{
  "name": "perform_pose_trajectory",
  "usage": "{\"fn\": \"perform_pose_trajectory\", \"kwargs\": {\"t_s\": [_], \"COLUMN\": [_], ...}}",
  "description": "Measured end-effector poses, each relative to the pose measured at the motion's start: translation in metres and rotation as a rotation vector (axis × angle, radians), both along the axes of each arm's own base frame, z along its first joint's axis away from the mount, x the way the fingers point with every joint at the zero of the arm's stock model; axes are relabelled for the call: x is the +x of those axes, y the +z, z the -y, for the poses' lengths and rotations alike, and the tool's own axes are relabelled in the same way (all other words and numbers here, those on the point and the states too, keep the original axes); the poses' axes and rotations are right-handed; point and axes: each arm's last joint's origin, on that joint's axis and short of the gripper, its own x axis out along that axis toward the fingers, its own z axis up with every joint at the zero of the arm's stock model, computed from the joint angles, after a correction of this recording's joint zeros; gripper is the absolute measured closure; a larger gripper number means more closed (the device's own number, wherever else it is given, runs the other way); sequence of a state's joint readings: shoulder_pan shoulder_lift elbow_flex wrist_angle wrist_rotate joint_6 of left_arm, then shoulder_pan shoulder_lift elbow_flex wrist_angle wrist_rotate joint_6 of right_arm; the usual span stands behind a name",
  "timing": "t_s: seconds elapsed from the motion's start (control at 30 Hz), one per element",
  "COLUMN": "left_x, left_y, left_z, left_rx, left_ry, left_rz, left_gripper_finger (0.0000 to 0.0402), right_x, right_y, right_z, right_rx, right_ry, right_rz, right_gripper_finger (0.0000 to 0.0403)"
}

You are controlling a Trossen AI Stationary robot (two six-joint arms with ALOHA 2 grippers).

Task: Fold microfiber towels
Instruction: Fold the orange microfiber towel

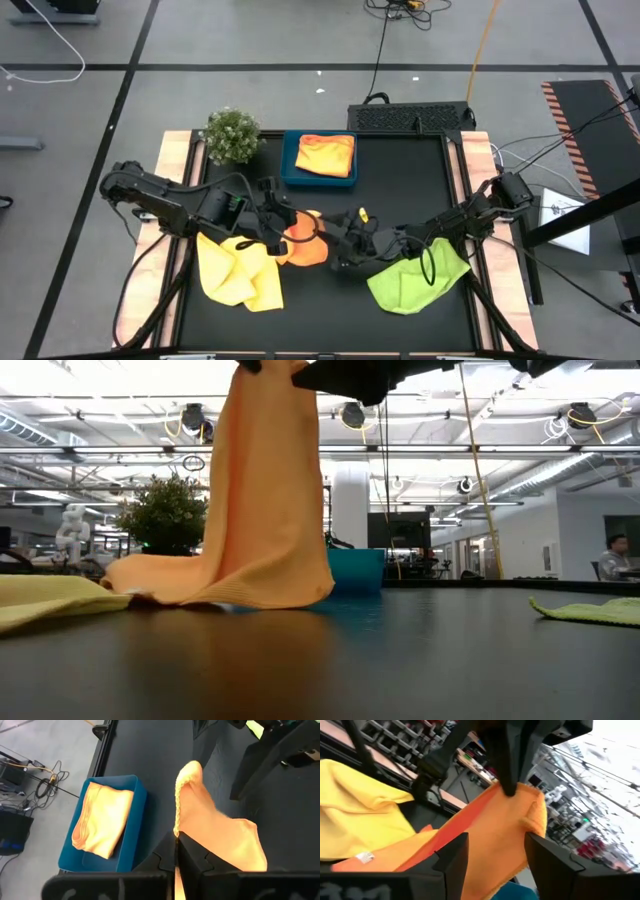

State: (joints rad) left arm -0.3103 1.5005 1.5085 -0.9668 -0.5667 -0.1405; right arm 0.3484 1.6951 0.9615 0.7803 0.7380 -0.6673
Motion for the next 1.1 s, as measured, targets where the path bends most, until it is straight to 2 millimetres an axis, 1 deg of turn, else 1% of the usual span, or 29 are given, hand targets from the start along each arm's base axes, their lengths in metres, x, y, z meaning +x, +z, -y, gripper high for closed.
{"fn": "perform_pose_trajectory", "kwargs": {"t_s": [0.13,0.27,0.43,0.6,0.73,0.87,0.97,1.1], "left_x": [0.0,0.0,0.0,-0.001,-0.002,-0.002,-0.002,-0.002], "left_y": [0.0,0.0,0.0,-0.001,-0.001,-0.001,-0.001,-0.001], "left_z": [0.0,0.001,0.002,0.006,0.009,0.009,0.009,0.009], "left_rx": [-0.011,-0.022,-0.023,-0.032,-0.033,-0.032,-0.032,-0.031], "left_ry": [-0.006,-0.013,-0.017,-0.043,-0.056,-0.057,-0.058,-0.058], "left_rz": [-0.002,-0.005,-0.005,-0.012,-0.014,-0.014,-0.015,-0.015], "left_gripper_finger": [0.0398,0.0389,0.0398,0.0389,0.0398,0.039,0.0392,0.0397], "right_x": [0.002,0.006,0.009,0.011,0.011,0.012,0.012,0.012], "right_y": [0.006,0.011,0.013,0.015,0.017,0.017,0.017,0.016], "right_z": [0.002,0.008,0.018,0.025,0.025,0.024,0.022,0.022], "right_rx": [-0.021,-0.02,-0.018,0.0,0.007,0.006,0.005,0.001], "right_ry": [-0.056,-0.077,-0.108,-0.123,-0.088,-0.056,0.006,0.012], "right_rz": [0.01,0.025,0.03,0.064,0.085,0.084,0.085,0.076], "right_gripper_finger": [0.0225,0.0227,0.0227,0.0227,0.0227,0.0227,0.0227,0.0242]}}
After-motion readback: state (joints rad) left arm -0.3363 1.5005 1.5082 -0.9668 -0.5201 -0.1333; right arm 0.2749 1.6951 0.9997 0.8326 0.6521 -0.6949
